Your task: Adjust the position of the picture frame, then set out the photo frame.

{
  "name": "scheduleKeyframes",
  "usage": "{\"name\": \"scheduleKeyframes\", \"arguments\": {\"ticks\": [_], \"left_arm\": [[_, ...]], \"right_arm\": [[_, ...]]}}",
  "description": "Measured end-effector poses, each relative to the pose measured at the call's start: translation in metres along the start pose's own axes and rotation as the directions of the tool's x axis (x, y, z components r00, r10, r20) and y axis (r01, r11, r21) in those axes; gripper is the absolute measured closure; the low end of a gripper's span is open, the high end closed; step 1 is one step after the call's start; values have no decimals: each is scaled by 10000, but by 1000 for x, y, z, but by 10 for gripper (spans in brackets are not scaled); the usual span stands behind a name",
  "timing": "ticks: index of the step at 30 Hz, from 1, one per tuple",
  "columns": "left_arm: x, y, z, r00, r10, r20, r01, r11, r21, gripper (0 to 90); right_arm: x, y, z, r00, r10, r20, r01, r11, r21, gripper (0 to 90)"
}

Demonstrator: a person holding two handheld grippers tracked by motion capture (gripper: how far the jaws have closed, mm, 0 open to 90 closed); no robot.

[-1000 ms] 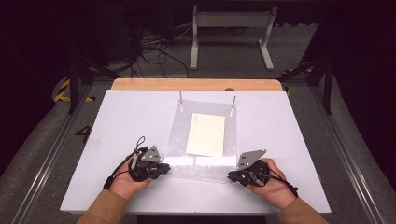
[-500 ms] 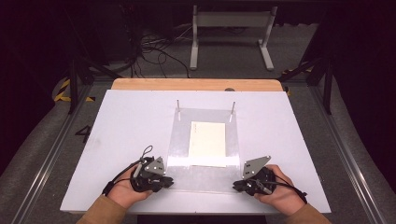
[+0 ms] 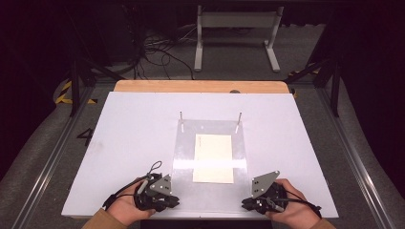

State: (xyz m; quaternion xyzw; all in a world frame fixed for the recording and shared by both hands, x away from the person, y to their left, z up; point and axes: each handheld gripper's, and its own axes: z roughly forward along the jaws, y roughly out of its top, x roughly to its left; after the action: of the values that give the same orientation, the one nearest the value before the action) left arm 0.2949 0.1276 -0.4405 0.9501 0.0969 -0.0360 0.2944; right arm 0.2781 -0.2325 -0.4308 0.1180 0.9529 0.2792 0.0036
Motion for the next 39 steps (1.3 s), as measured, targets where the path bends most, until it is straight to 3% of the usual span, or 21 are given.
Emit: {"name": "scheduleKeyframes", "arguments": {"ticks": [4,9,11,13,15,18,20,21,23,25,26,27,31,34,36,38,39], "left_arm": [[-2,-1,0,9998,-52,166,53,10000,-73,836],[5,-5,-2,9977,-249,623,267,9992,-285,827],[8,-5,-8,9950,-558,830,629,9943,-859,801],[11,-6,-19,9939,-735,820,874,9795,-1815,750],[14,-7,-27,9932,-989,606,1114,9592,-2600,691],[17,-9,-36,9905,-1371,-19,1285,9326,-3374,651],[19,-10,-40,9852,-1687,-314,1440,9124,-3830,619],[20,-11,-41,9797,-1927,-546,1551,9025,-4019,595],[24,-13,-42,9699,-2243,-944,1656,8928,-4189,557],[28,-14,-42,9613,-2467,-1223,1740,8885,-4247,522],[32,-17,-42,9512,-2671,-1544,1775,8831,-4342,500],[32,-17,-42,9512,-2671,-1544,1775,8831,-4342,497],[41,-23,-44,9189,-3295,-2168,1969,8594,-4718,485],[44,-26,-44,9002,-3670,-2344,2199,8477,-4827,436],[46,-28,-45,8873,-3856,-2529,2326,8478,-4766,404],[46,-30,-45,8806,-3933,-2643,2337,8456,-4799,388],[46,-31,-45,8754,-3999,-2717,2340,8423,-4856,378]], "right_arm": [[2,-1,-1,9999,-8,-122,9,10000,12,830],[1,-3,-1,9998,59,-175,-62,9999,-156,828],[2,-3,-3,9997,83,-219,-94,9989,-464,806],[1,-2,-9,9991,294,-290,-325,9929,-1145,759],[1,-1,-15,9993,351,-122,-367,9848,-1697,733],[-1,0,-21,9980,576,274,-496,9706,-2357,717],[-4,-1,-24,9947,873,539,-683,9556,-2868,713],[-6,-1,-25,9925,1076,582,-846,9471,-3095,715],[-10,-1,-29,9881,1292,835,-920,9313,-3525,715],[-14,0,-32,9834,1472,1060,-967,9200,-3798,710],[-20,1,-32,9795,1591,1235,-952,9061,-4122,685],[-20,1,-32,9795,1591,1235,-952,9061,-4122,685],[-33,5,-33,9663,2050,1558,-1163,8873,-4463,687],[-44,6,-33,9559,2534,1487,-1522,8600,-4870,685],[-52,7,-33,9467,2764,1653,-1624,8530,-4960,684],[-61,10,-34,9341,3044,1864,-1796,8521,-4917,684],[-65,11,-34,9279,3201,1910,-1895,8462,-4980,671]]}}
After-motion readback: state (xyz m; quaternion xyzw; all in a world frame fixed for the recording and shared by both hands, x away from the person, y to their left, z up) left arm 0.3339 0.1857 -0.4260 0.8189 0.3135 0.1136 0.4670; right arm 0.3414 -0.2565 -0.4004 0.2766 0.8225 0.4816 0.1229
